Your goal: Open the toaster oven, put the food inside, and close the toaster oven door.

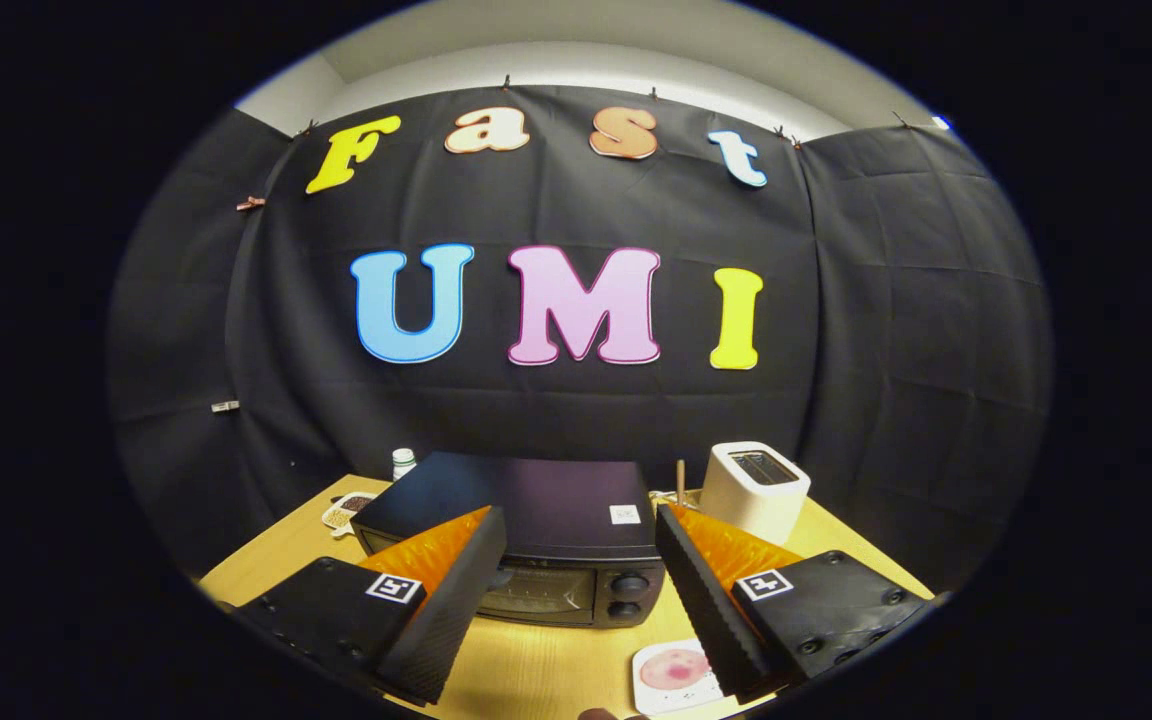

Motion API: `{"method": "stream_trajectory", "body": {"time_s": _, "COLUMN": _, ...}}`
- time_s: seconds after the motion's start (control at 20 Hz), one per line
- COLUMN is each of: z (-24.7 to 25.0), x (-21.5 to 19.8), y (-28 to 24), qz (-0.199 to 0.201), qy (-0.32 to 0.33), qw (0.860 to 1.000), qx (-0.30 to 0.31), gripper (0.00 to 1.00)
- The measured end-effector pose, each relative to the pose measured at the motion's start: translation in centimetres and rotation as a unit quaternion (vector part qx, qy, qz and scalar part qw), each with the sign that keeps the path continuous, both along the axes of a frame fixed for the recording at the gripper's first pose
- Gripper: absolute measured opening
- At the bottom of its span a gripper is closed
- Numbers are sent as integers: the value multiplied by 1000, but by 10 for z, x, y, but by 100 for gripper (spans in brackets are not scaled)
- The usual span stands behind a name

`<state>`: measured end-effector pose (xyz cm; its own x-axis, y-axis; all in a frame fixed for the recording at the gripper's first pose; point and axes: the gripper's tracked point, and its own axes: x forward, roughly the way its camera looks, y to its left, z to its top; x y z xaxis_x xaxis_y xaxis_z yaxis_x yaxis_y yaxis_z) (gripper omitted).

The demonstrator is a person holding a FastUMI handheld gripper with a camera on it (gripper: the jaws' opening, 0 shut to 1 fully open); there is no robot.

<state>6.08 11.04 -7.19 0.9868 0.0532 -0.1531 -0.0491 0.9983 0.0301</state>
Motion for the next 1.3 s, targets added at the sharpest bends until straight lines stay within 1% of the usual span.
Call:
{"method": "stream_trajectory", "body": {"time_s": 0.4, "z": -47, "x": 41, "y": 67, "qz": 15, "qy": 48, "qw": 999, "qx": 8, "gripper": 98}}
{"method": "stream_trajectory", "body": {"time_s": 0.6, "z": -73, "x": 51, "y": 91, "qz": 29, "qy": 64, "qw": 997, "qx": -15, "gripper": 98}}
{"method": "stream_trajectory", "body": {"time_s": 0.75, "z": -95, "x": 60, "y": 101, "qz": 28, "qy": 84, "qw": 996, "qx": -23, "gripper": 98}}
{"method": "stream_trajectory", "body": {"time_s": 0.9, "z": -120, "x": 63, "y": 98, "qz": 12, "qy": 120, "qw": 992, "qx": -28, "gripper": 98}}
{"method": "stream_trajectory", "body": {"time_s": 1.0, "z": -118, "x": 66, "y": 98, "qz": 5, "qy": 118, "qw": 993, "qx": -10, "gripper": 99}}
{"method": "stream_trajectory", "body": {"time_s": 1.1, "z": -118, "x": 64, "y": 98, "qz": 2, "qy": 121, "qw": 993, "qx": -9, "gripper": 99}}
{"method": "stream_trajectory", "body": {"time_s": 1.25, "z": -121, "x": 64, "y": 102, "qz": 5, "qy": 129, "qw": 992, "qx": -10, "gripper": 100}}
{"method": "stream_trajectory", "body": {"time_s": 1.3, "z": -125, "x": 62, "y": 104, "qz": 13, "qy": 140, "qw": 990, "qx": -1, "gripper": 100}}
